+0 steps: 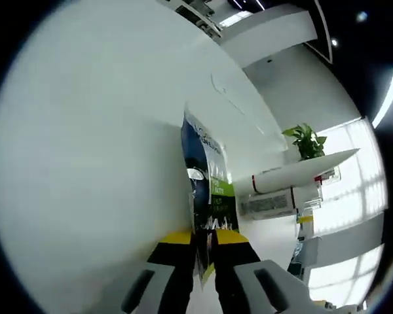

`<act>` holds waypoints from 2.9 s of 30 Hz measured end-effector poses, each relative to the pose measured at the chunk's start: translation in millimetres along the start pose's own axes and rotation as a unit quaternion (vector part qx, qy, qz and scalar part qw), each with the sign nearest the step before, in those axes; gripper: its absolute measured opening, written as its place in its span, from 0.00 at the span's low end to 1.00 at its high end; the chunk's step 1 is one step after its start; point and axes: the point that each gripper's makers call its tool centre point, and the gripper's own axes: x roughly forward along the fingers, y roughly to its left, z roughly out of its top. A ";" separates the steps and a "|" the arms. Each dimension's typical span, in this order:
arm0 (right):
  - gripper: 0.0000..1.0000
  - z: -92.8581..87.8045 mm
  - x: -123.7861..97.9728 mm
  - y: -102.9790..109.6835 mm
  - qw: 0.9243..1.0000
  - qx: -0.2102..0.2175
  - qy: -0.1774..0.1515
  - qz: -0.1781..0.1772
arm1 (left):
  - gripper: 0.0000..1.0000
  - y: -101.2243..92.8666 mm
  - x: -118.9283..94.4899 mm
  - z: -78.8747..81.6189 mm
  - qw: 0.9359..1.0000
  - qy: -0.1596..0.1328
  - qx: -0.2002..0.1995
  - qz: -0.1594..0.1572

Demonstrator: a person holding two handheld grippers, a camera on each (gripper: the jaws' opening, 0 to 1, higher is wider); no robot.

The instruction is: Arrange the skincare products in the storage area until every visible bottle or jar stands upright without overlapping.

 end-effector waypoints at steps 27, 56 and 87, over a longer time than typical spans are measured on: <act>0.60 -5.4 1.2 3.1 1.000 -0.002 0.015 0.007 | 0.47 -7.5 -6.2 2.4 0.979 0.014 0.186 0.087; 0.59 -5.1 0.6 4.3 1.000 -0.006 0.015 0.009 | 0.51 -11.7 -33.8 -18.3 0.954 0.017 0.280 0.104; 0.62 7.3 -0.6 17.5 0.999 -0.016 -0.015 0.034 | 0.58 -15.4 -144.0 -129.1 0.977 -0.068 0.196 0.041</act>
